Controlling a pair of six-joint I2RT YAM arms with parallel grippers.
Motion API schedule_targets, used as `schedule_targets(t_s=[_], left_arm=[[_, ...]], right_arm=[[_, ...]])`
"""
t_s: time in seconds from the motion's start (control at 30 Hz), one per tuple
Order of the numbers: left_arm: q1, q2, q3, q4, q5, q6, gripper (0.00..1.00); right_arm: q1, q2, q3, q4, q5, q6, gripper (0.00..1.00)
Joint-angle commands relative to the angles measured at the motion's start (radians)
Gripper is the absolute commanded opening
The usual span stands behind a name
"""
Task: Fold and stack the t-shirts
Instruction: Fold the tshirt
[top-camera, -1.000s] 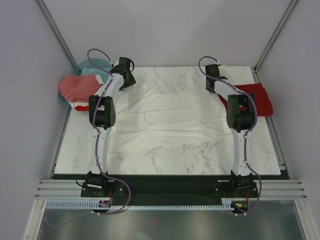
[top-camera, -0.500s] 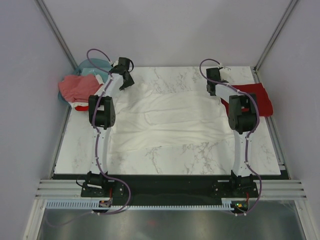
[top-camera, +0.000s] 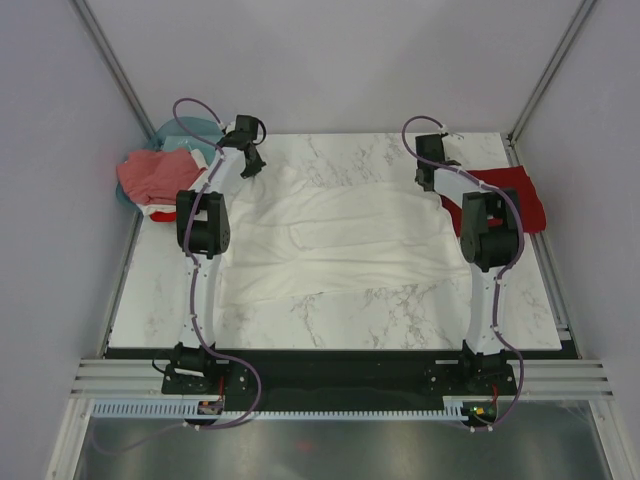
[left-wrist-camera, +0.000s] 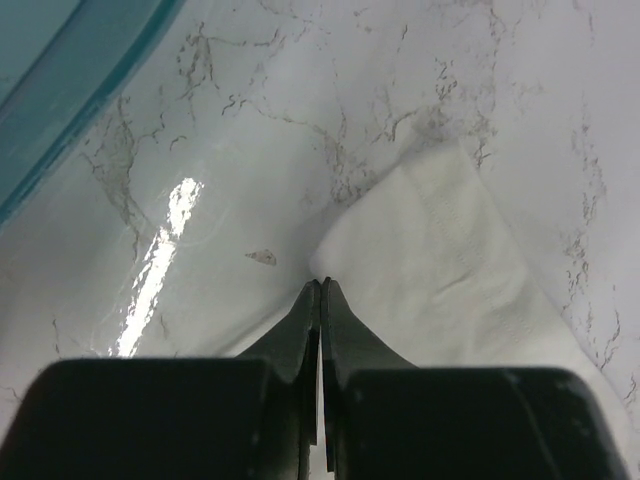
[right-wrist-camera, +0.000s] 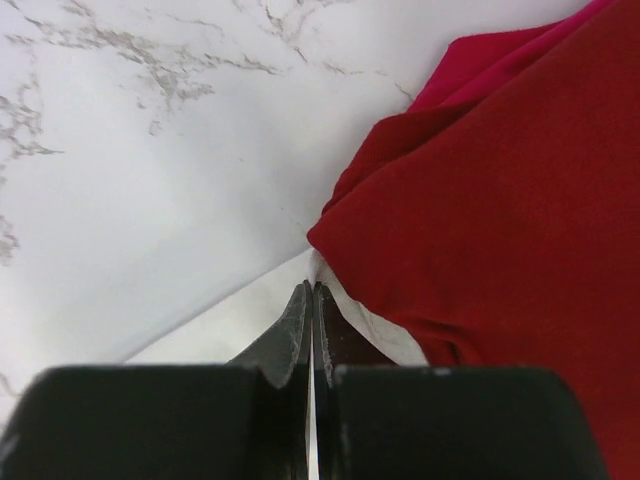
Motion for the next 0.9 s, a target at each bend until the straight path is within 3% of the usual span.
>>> schedule_targets(t_s=[0.0, 0.23, 0.87], left_arm=[[0.002, -0.085, -0.077, 0.075, -0.011, 0.026, 0.02], [0.0, -0.343, -0.423, 0.351, -0.003, 0.018, 0.02], [0.0, -0.489, -0.602, 0.426, -0.023, 0.0, 0.02]], right_arm=[[-0.014, -0.103, -0.018, 0.012, -0.035, 0.025, 0.0], [-0.066, -0.148, -0.067, 0.031, -0.127, 0.083, 0.0], [-0.086, -0.235, -0.148, 0.054, -0.19, 0.117, 0.0]])
